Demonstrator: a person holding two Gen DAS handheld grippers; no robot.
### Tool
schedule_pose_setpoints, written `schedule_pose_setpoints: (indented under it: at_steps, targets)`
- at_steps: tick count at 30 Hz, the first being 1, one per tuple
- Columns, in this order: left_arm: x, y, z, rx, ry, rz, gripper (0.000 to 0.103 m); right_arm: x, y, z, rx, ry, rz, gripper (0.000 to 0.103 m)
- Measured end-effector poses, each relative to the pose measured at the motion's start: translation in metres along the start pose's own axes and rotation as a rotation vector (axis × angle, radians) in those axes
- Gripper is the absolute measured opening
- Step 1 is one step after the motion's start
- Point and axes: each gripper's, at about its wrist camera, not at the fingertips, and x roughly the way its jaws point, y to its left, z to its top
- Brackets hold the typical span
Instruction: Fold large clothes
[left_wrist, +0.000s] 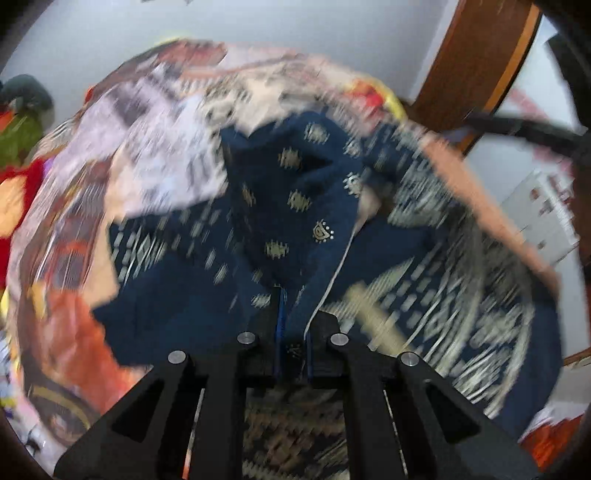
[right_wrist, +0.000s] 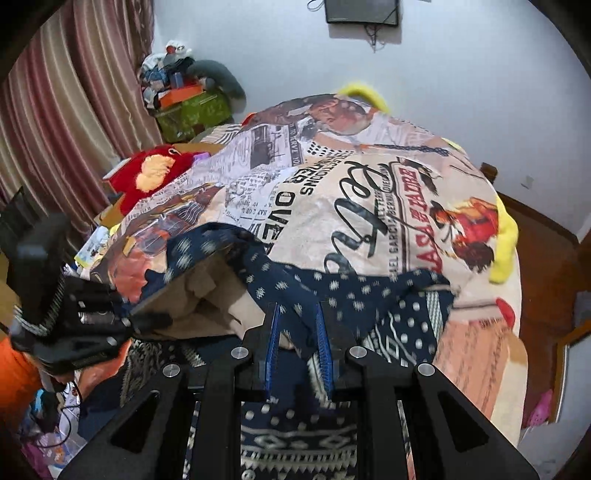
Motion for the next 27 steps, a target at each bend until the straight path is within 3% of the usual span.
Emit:
schedule_pose_setpoints:
  at_steps: [3, 5, 7, 9, 11, 15, 21, 22, 27]
  targets:
    - [-0.003, 0.001, -0.014, -0.011, 0.049, 0.025, 0.013, -0.011, 0.003, -0.013, 0.013, -0.013, 0.003, 0.016]
    - [-0.015, 0.004, -0.014, -0.028, 0.04, 0.025, 0.029, -0.014, 0.007, -0.019, 0.009, -0.021, 0.0, 0.016]
    - [-0.03, 0.007, -0.009, -0.045, -0.001, 0.032, 0.057, -0.017, 0.009, -0.023, 0.006, -0.028, 0.002, 0.016]
    - [-0.047, 0.009, 0.0, -0.046, -0.072, 0.06, 0.065, -0.019, 0.009, -0.026, 0.006, -0.035, 0.004, 0.016]
    - [-0.059, 0.012, 0.013, -0.039, -0.134, 0.11, 0.068, -0.021, 0.009, -0.027, 0.015, -0.044, 0.01, 0.016]
    - [-0.055, 0.036, 0.043, -0.085, -0.166, 0.149, 0.069, -0.022, 0.006, -0.028, 0.037, -0.063, 0.028, 0.016]
    - [-0.001, 0.094, 0.063, -0.189, -0.056, 0.184, 0.07, -0.017, 0.0, -0.024, 0.05, -0.08, 0.043, 0.016]
    - [0.01, 0.106, 0.061, -0.232, -0.035, 0.172, 0.07, -0.014, -0.002, -0.023, 0.056, -0.079, 0.048, 0.016]
    - [0.043, 0.14, 0.044, -0.431, 0.024, -0.044, 0.07, 0.005, -0.005, -0.019, 0.06, -0.06, 0.067, 0.016]
